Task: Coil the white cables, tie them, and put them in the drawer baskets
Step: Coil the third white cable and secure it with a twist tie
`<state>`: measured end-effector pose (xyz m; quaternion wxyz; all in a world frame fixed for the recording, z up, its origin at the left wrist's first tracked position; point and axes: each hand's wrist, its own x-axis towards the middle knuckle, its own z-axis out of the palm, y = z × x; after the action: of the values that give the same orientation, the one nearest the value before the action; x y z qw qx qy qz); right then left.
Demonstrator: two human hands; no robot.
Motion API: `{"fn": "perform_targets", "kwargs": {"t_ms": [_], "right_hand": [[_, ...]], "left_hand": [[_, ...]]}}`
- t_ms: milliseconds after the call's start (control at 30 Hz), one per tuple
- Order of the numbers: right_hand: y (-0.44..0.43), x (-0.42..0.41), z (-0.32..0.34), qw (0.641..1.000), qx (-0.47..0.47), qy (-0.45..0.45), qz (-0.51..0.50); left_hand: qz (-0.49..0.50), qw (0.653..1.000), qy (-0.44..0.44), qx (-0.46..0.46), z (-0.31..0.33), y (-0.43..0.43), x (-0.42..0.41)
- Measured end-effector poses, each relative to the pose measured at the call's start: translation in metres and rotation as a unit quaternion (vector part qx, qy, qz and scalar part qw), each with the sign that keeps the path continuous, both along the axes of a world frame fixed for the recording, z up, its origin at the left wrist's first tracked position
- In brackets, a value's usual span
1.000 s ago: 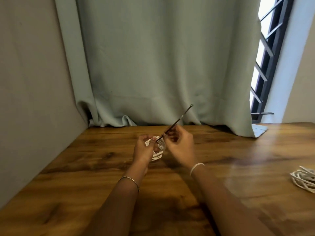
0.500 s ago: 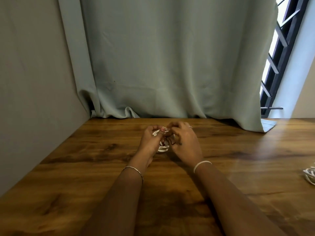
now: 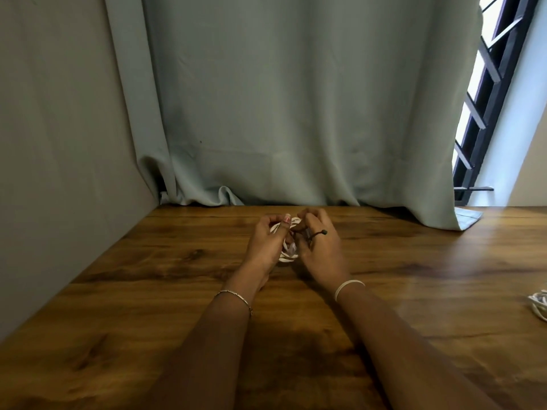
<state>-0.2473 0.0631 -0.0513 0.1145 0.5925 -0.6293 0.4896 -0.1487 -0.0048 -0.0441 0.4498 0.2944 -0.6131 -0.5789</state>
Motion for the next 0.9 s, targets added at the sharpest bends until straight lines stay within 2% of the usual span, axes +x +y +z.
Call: {"fn": "perform_targets", "kwargs": {"t_ms": [133,267,400,567,767,900], "right_hand": [[0.002,0.004,0.002,0.999,-0.021,0.034,-0.022],[0.003,0.005,0.001,0.999,-0.042,0.022,-0.016],[0.005,0.004,0.002,0.999,-0.029,0.013,0.004],[0.003,0.004,0.001,0.999,0.02,0.027,0.027],[0.001,0.004,0.002,0.999,-0.039,0.003,0.022],[0.004,0.008,0.005,0.998,-0.027,-0.031,0.043]], "left_hand": [[-0.031,0.998,-0.025,0.057,0.0,0.002,-0.002],[-0.081,0.986,0.031,0.143,0.004,0.0,0.006],[-0.073,0.976,0.056,0.198,0.005,0.0,0.011],[-0.034,0.977,0.072,0.199,0.003,-0.004,0.012],[0.001,0.981,0.062,0.184,0.0,-0.007,0.013],[0.024,0.985,0.046,0.164,0.002,-0.005,0.012]]}}
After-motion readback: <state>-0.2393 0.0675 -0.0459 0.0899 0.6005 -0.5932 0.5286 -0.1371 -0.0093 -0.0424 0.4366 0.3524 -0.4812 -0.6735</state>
